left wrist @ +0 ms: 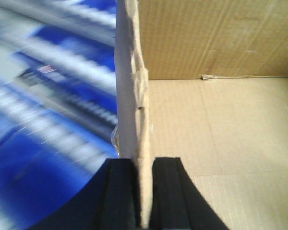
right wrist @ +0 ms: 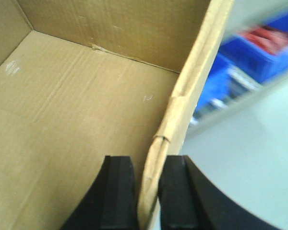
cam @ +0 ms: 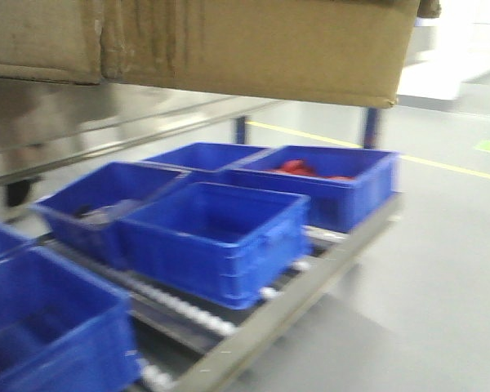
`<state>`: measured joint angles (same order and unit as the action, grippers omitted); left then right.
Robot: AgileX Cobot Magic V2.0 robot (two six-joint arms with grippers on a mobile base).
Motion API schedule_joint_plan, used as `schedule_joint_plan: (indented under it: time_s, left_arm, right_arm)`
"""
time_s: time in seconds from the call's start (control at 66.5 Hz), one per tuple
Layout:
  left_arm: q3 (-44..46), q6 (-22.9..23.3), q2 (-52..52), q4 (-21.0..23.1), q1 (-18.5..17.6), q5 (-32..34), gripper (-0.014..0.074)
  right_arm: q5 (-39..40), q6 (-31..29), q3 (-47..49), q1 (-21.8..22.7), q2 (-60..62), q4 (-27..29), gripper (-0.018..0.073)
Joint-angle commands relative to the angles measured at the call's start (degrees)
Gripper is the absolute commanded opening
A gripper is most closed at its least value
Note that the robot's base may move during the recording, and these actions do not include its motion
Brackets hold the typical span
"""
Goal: Grab carton from right shelf to conveyor
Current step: 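Hold the carton with both grippers while the base drives to the conveyor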
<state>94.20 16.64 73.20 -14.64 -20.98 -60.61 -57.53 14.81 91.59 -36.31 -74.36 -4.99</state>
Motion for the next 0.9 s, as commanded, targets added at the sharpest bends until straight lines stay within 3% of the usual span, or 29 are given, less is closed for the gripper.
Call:
schedule_joint_plan:
  time_s: [0.0,0.888]
  left_arm:
    - [0.28,0.22,-0.34,2.88,-0.39,4.78,-0.0009]
    - [0.28,0.22,-0.34,2.35,-0.39,4.77,-0.0009]
  right_arm:
    - [3.14,-1.63,0.23,-0.42,0.36,2.67,-0.0067]
    - [3.14,-1.63,0.23,-0.42,0.36,2.67,-0.0067]
